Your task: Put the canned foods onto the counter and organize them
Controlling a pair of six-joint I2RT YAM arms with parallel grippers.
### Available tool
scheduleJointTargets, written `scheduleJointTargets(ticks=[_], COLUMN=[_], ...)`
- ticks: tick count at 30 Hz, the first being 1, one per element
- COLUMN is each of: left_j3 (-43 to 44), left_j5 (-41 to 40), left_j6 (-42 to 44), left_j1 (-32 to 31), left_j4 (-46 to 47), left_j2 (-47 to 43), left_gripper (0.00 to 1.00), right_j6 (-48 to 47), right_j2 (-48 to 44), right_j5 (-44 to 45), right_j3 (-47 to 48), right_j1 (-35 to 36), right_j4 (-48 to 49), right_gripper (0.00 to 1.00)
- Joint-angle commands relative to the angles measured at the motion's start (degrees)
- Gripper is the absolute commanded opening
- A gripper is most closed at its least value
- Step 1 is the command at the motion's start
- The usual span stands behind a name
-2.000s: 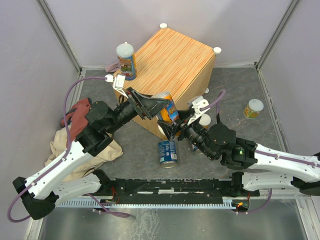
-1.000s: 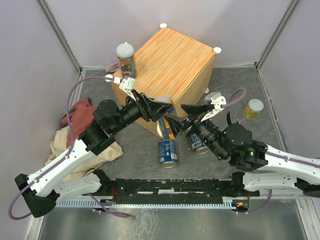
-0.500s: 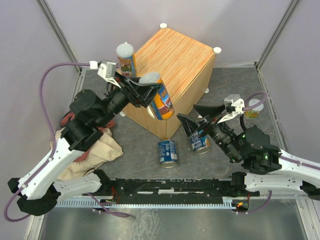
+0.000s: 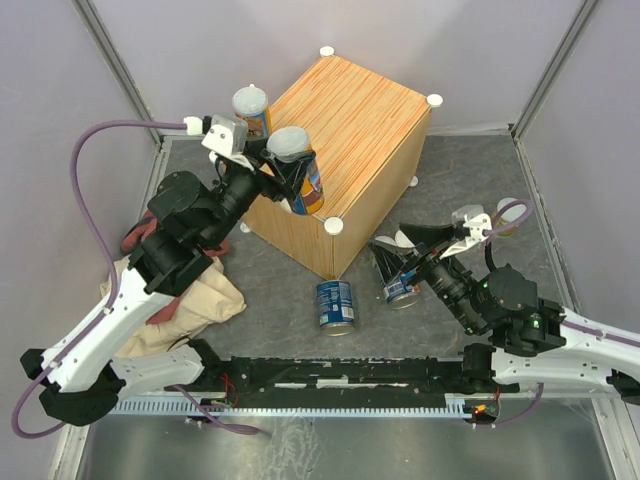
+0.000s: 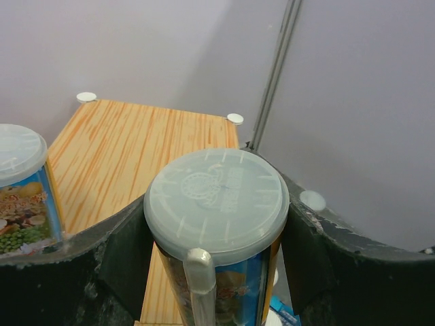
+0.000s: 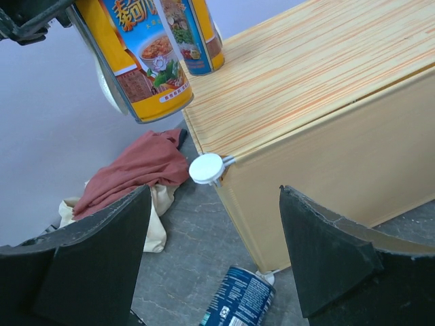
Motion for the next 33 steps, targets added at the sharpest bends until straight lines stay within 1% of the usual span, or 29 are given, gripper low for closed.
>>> scheduleJointTargets(ticks=[1, 6, 16, 19, 26, 33], left_j3=[0.2, -2.5, -5.8, -6.1, -5.5, -4.4], left_j5=[-2.5, -2.3, -2.8, -4.0, -5.9, -7.2], left_j6=[8.3, 11.3, 16.7, 18.8, 20.6, 21.7], left_j1=[0.0, 0.0, -0.1, -0.1, 0.0, 0.7], left_j4=[17.1, 22.5, 29.4, 30.4, 30.5, 30.4], left_j2=[-1.6, -0.5, 2.7, 4.0, 6.9, 8.6], left_gripper=[0.03, 0.03, 0.04, 0.04, 0.04, 0.04], right_j6=[0.6, 0.5, 0.9, 1.5, 2.4, 4.4], right_j2=[-2.0, -3.0, -4.4, -6.0, -8.1, -9.8], right_j5=[2.5, 3.7, 5.1, 6.4, 10.6, 11.6], right_j3=[-1.7, -3.7, -6.9, -8.5, -9.1, -10.2], right_j1=[0.0, 0.0, -0.1, -0.1, -0.1, -0.1], right_j4=[0.0, -0.5, -1.1, -2.0, -6.3, -9.4], right_gripper=[0.83, 0.83, 0.83, 0.83, 0.84, 0.84])
